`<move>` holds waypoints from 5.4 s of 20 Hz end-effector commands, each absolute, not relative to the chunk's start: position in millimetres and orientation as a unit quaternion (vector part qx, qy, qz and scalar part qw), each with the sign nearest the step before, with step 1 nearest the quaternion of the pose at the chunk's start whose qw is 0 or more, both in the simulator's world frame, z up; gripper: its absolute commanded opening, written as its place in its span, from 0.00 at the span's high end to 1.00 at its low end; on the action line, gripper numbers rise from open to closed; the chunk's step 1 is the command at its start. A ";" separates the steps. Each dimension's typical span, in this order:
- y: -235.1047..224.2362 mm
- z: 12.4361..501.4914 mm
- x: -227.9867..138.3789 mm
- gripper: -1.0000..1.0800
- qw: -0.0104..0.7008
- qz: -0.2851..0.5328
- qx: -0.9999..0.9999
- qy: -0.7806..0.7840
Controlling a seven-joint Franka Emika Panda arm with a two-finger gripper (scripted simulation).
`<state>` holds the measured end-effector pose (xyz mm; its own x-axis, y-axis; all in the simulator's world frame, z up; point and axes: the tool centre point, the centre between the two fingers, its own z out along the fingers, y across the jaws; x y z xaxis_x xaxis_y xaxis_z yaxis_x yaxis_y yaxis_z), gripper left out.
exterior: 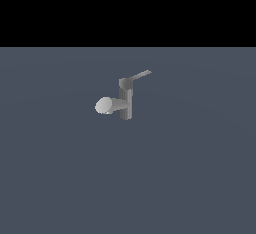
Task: Turn on the faucet by rotating a designated handle.
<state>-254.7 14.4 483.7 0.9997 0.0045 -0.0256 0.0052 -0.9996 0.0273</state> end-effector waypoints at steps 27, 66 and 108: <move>2.4 442.5 -115.9 1.00 -0.037 -0.023 0.966 -0.256; -71.2 203.3 101.1 1.00 -0.006 -0.007 0.681 -0.732; -65.9 195.7 52.8 1.00 -0.013 0.010 0.658 -0.753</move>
